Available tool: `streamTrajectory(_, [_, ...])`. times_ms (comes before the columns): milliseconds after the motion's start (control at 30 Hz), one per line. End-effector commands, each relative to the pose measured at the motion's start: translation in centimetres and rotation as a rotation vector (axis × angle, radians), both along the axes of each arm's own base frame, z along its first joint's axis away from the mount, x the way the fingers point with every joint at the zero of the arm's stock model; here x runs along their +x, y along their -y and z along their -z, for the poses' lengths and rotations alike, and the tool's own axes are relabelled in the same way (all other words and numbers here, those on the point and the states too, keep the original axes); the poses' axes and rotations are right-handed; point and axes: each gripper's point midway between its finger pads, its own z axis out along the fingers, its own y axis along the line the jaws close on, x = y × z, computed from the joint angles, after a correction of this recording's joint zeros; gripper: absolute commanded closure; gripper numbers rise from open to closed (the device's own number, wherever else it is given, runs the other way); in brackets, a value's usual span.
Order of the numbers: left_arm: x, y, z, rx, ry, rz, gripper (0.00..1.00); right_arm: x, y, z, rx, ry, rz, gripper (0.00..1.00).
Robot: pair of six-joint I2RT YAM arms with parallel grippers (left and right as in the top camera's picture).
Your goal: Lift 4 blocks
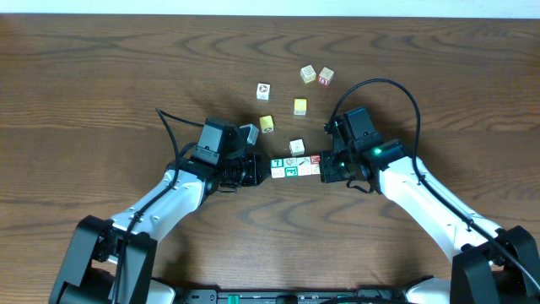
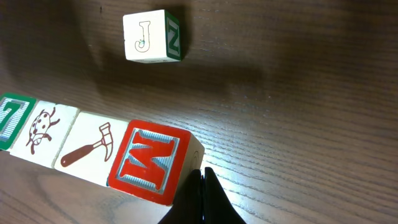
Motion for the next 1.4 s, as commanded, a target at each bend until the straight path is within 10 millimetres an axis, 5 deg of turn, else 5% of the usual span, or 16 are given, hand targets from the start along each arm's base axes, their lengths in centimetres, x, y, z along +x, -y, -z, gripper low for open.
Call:
streamTrajectory(0, [-1.0, 2.3, -1.3, -0.075, 0.017, 0.102, 0.93, -2.1, -4.7, -1.4, 0.174, -0.055, -0.122, 0.99])
streamTrajectory(333, [-1.0, 2.2, -1.3, -0.072, 0.023, 0.107, 0.93, -2.1, -4.6, -1.1, 0.170, -0.064, -0.120, 0.99])
streamTrajectory(567, [-1.0, 2.2, -1.1, -0.066, 0.023, 0.103, 0.93, -2.2, -4.6, 0.9, 0.149, -0.112, -0.116, 0.99])
streamTrajectory(1367, [-1.7, 2.6, 0.3, 0.033, 0.036, 0.105, 0.93, -2.3, -4.6, 0.9, 0.147, -0.115, -0.116, 0.99])
